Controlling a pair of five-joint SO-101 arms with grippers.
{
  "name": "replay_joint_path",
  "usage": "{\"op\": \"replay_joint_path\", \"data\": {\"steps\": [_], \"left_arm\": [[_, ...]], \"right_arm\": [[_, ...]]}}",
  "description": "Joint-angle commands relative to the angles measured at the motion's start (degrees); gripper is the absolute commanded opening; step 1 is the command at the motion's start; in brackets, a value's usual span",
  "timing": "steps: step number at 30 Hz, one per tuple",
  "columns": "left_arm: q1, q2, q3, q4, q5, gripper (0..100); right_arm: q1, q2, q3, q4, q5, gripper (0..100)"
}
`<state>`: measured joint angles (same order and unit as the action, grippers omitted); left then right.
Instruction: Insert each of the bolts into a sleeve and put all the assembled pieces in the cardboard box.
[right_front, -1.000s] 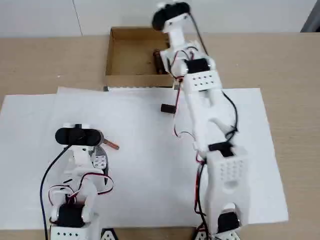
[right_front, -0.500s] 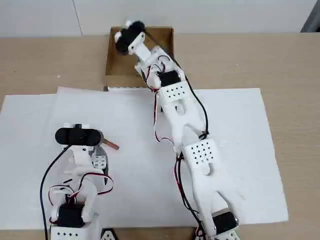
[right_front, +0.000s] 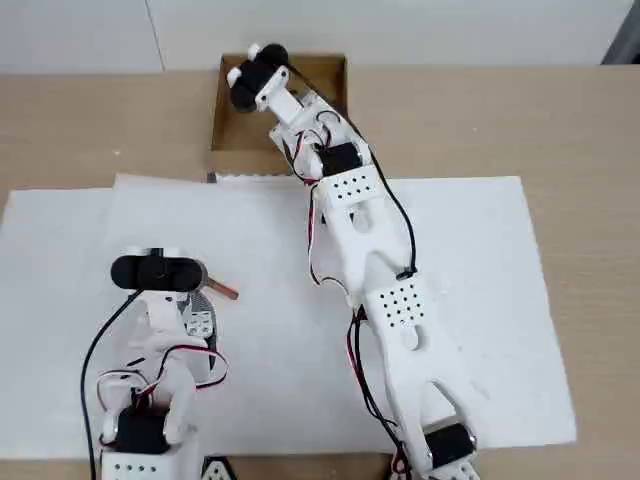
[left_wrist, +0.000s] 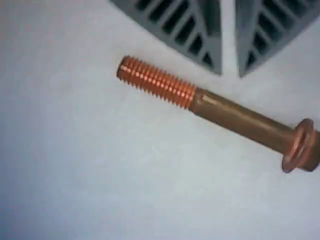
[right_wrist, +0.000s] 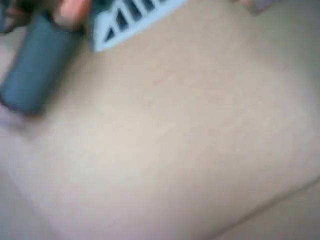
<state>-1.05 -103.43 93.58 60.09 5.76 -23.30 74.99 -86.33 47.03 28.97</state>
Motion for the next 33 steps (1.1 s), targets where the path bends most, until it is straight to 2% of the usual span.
{"op": "replay_joint_path", "data": {"steps": [1,7,28,33], "left_arm": [[0.26,-0.53,-0.22,0.09,-0.26,1],[0.26,-0.53,-0.22,0.09,-0.26,1],[0.26,-0.53,-0.22,0.09,-0.26,1],[0.26,-0.53,-0.22,0.09,-0.26,1]], "right_arm": [[-0.22,-1.63,-6.77,3.03,0.53,7.1],[0.13,-3.74,-10.11,11.56,0.53,0.2],[0.4,-21.67,-10.02,47.16,0.35,0.4],[2.95,-24.22,-9.76,49.36,0.44,0.6]]}}
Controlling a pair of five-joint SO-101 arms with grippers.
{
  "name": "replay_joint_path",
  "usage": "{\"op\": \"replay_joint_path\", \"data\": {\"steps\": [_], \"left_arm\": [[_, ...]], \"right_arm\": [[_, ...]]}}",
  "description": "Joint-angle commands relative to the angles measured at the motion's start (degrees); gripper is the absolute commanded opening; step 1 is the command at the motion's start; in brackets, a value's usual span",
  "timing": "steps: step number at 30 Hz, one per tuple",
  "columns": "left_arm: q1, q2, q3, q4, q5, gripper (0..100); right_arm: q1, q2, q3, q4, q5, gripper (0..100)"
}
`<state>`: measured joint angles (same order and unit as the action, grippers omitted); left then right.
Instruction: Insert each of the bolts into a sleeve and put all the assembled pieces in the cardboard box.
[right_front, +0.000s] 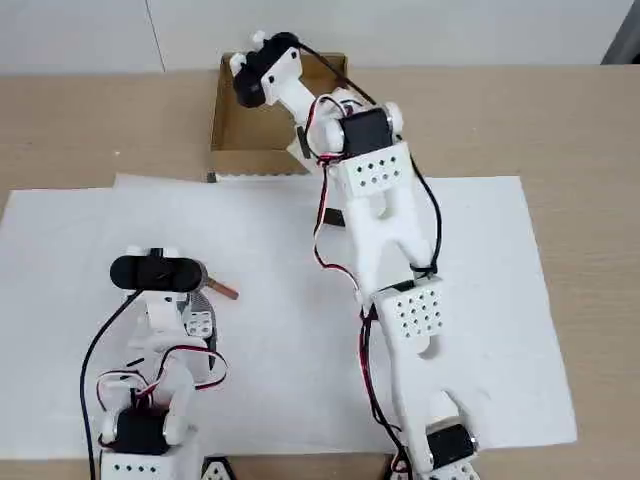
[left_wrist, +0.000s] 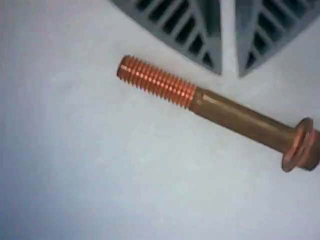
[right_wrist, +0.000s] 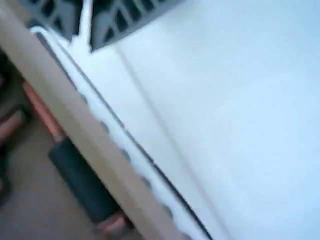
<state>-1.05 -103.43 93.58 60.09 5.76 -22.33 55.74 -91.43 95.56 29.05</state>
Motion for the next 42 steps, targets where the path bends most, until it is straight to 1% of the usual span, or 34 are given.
{"op": "replay_joint_path", "data": {"steps": [1,5,7,11,14,16,20,25,28,34,42], "left_arm": [[0.26,-0.53,-0.22,0.09,-0.26,1],[0.26,-0.53,-0.22,0.09,-0.26,1],[0.26,-0.53,-0.22,0.09,-0.26,1],[0.26,-0.53,-0.22,0.09,-0.26,1],[0.26,-0.53,-0.22,0.09,-0.26,1],[0.26,-0.53,-0.22,0.09,-0.26,1],[0.26,-0.53,-0.22,0.09,-0.26,1],[0.26,-0.53,-0.22,0.09,-0.26,1],[0.26,-0.53,-0.22,0.09,-0.26,1],[0.26,-0.53,-0.22,0.09,-0.26,1],[0.26,-0.53,-0.22,0.09,-0.26,1]], "right_arm": [[2.33,-5.05,-4.66,1.19,0.35,0.6],[3.56,-5.41,-4.48,2.07,0.26,0.8],[3.56,-5.67,-2.02,2.15,0.26,0.9],[3.47,-8.75,7.56,2.33,0.18,1.1],[3.47,-14.9,17.14,2.07,-2.73,5.5],[3.47,-18.51,24.26,1.89,-3.16,7.7],[3.47,-22.29,34.2,1.36,-3.16,8.2],[3.38,-20.97,35.6,1.36,-2.73,8.4],[3.12,-19.03,35.69,1.45,0.35,8.6],[3.03,-15.08,35.69,1.36,4.4,19.8],[1.1,-11.21,35.69,1.19,9.41,19.9]]}}
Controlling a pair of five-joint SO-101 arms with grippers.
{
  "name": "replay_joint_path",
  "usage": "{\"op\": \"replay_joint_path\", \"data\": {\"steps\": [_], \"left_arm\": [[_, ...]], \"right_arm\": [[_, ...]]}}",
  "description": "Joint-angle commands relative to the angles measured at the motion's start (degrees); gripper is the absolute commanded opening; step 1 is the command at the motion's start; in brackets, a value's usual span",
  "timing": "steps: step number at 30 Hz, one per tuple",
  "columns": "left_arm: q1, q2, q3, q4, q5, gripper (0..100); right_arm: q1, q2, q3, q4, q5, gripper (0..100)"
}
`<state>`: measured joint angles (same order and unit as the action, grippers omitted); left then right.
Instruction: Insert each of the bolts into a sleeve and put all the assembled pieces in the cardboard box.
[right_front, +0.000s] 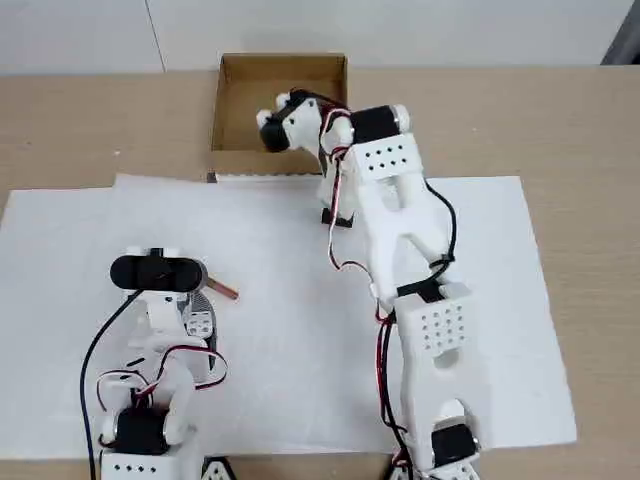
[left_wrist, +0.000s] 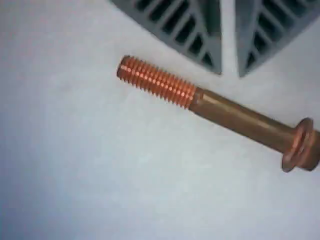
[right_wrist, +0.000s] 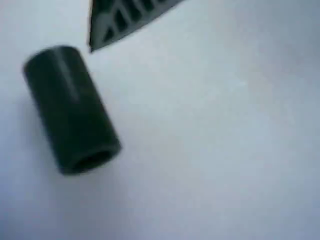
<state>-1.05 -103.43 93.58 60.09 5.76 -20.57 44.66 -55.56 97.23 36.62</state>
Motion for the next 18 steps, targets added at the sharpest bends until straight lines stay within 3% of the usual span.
{"op": "replay_joint_path", "data": {"steps": [1,18], "left_arm": [[0.26,-0.53,-0.22,0.09,-0.26,1],[0.26,-0.53,-0.22,0.09,-0.26,1]], "right_arm": [[-0.84,0.31,-0.18,-0.48,2.55,19.9],[-0.84,11.12,-0.44,-4.44,8.26,19.7]]}}
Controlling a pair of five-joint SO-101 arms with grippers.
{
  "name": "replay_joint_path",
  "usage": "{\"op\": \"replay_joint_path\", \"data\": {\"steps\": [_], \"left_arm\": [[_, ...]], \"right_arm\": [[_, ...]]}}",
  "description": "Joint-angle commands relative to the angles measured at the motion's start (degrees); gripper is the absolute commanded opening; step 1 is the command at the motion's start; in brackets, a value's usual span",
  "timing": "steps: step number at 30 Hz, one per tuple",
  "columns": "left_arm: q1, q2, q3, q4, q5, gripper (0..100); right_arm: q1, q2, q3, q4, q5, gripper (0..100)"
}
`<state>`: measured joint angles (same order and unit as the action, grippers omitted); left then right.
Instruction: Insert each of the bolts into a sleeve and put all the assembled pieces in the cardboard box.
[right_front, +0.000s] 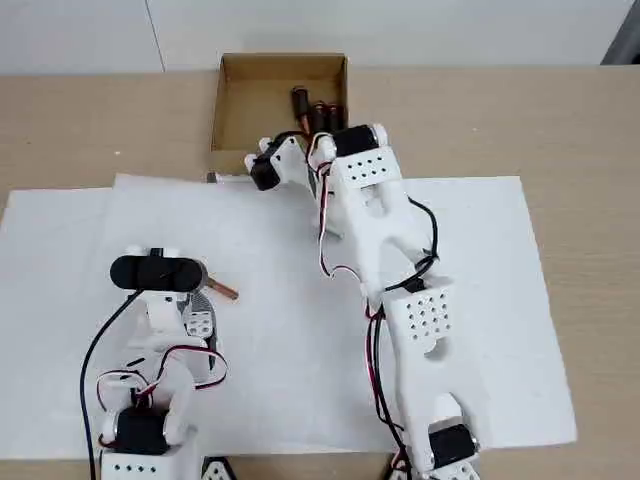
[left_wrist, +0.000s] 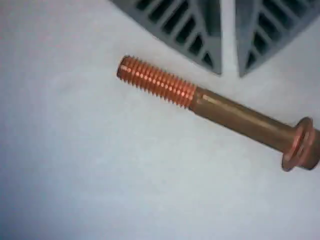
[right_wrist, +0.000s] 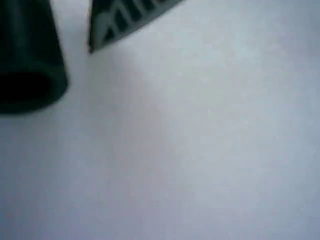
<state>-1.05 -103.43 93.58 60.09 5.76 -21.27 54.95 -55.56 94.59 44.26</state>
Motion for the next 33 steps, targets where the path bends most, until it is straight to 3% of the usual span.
{"op": "replay_joint_path", "data": {"steps": [1,10,16,23,33], "left_arm": [[0.26,-0.53,-0.22,0.09,-0.26,1],[0.26,-0.53,-0.22,0.09,-0.26,1],[0.26,-0.53,-0.22,0.09,-0.26,1],[0.26,-0.53,-0.22,0.09,-0.26,1],[2.9,-0.53,-0.31,0.09,-0.7,1]], "right_arm": [[-0.22,1.45,-0.44,-2.15,1.23,19.6],[-0.13,3.47,-0.44,-3.38,2.99,0.2],[-0.04,2.51,-1.58,-2.24,2.73,0.4],[-0.04,-1.71,-9.32,2.24,-4.66,0.4],[-0.04,-13.23,-9.14,3.12,-14.95,0.4]]}}
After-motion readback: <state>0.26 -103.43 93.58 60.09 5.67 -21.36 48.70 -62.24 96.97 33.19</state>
